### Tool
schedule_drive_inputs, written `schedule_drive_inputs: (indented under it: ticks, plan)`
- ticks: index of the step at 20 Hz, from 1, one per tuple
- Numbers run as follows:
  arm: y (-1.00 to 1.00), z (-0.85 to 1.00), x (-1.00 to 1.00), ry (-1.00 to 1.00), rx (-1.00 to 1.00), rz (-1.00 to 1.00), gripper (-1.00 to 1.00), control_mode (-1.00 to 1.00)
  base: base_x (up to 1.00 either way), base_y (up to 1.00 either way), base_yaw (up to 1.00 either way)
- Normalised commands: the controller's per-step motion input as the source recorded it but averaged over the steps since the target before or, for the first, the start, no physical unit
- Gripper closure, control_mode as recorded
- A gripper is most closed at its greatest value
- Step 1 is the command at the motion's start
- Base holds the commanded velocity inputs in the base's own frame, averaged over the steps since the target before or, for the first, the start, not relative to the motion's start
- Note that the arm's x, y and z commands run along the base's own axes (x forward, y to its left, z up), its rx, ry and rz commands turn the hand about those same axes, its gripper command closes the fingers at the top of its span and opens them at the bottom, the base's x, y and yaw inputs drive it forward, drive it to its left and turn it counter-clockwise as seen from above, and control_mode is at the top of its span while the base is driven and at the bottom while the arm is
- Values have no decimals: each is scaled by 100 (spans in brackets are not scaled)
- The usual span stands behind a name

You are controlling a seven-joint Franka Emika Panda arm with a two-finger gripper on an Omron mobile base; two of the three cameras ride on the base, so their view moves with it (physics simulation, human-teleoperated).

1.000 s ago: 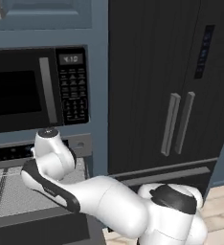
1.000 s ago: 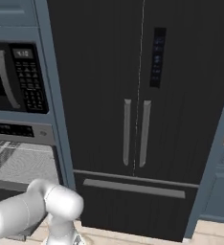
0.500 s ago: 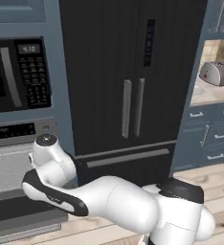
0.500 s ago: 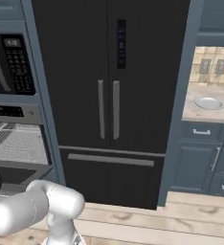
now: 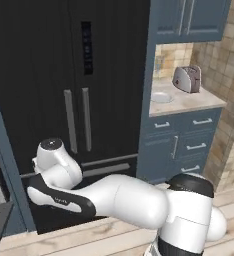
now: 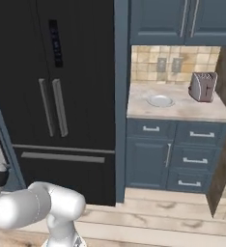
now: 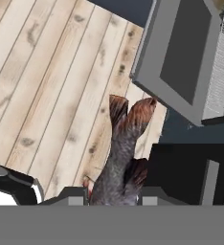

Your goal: Take the fish from the oven and place it on the plate on the counter.

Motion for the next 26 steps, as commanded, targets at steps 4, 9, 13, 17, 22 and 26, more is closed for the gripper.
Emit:
schedule_drive_inputs:
  ticks: [4, 9, 13, 17, 22, 26]
  plan:
    - [0, 0, 0, 0, 0, 0, 100, 100, 23, -100, -3]
    - [0, 0, 0, 0, 0, 0, 100, 100, 49, -100, -2]
    - [0, 0, 0, 0, 0, 0, 100, 100, 74, -100, -2]
    - [0, 0, 0, 0, 0, 0, 100, 100, 85, -100, -3]
    - [0, 0, 0, 0, 0, 0, 100, 100, 85, -100, -3]
    - [0, 0, 0, 0, 0, 0, 100, 100, 98, -83, -4]
